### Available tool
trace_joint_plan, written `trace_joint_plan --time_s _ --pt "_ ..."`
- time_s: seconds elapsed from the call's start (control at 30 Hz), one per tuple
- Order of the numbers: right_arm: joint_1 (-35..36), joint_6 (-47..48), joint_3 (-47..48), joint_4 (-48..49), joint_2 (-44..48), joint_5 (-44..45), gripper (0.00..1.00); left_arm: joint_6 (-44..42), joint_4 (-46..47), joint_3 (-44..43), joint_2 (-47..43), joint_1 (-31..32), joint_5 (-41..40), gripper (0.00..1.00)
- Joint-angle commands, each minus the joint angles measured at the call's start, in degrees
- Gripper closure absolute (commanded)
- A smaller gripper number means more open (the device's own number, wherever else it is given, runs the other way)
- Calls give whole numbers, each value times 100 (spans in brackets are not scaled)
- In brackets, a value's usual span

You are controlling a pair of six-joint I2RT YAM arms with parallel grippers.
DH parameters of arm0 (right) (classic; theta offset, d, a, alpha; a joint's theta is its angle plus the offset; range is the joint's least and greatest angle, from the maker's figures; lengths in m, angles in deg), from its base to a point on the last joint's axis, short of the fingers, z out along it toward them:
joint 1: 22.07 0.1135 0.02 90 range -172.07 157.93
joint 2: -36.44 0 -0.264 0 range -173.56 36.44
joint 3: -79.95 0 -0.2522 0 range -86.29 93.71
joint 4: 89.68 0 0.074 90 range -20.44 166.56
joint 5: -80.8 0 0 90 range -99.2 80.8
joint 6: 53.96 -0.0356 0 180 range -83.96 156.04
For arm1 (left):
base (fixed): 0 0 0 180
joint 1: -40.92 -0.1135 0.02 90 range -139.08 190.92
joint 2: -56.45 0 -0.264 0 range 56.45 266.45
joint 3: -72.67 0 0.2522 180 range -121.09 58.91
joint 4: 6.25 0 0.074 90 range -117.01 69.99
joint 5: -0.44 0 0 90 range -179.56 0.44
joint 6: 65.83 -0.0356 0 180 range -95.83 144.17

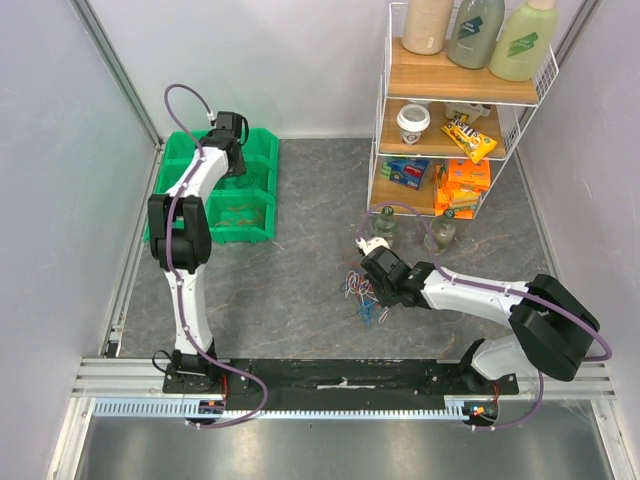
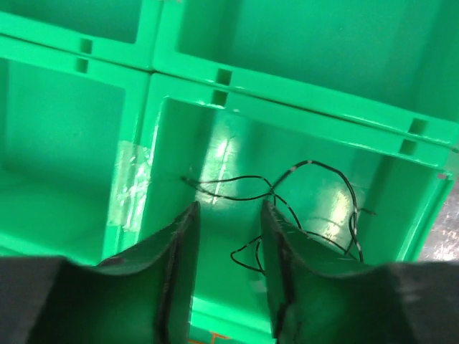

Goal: Untangle the cables

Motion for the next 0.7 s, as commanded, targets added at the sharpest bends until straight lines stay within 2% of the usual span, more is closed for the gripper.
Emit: trace_joint_plan --time_s 0.0,0.03,0.07,0.17,0.3,0.53,0.67 --pt "-26 -18 127 71 84 97 100 453 -671 -152 -458 -50 31 47" --pt "-26 -1 127 71 84 97 100 523 -724 6 -677 -42 154 41" --pt "-26 17 119 106 75 71 100 567 -716 242 -905 -42 304 30" --pt "-26 61 75 220 49 -17 100 734 -612 1076 -1775 -15 629 25" --pt "-26 113 83 308 -57 -140 100 726 -540 1791 -2760 37 1016 8" --pt "-26 307 180 352 -180 -316 100 348 -435 1889 -3263 29 1245 3" --pt "-26 281 136 378 -127 -360 100 348 -181 1923 -3176 29 1798 9"
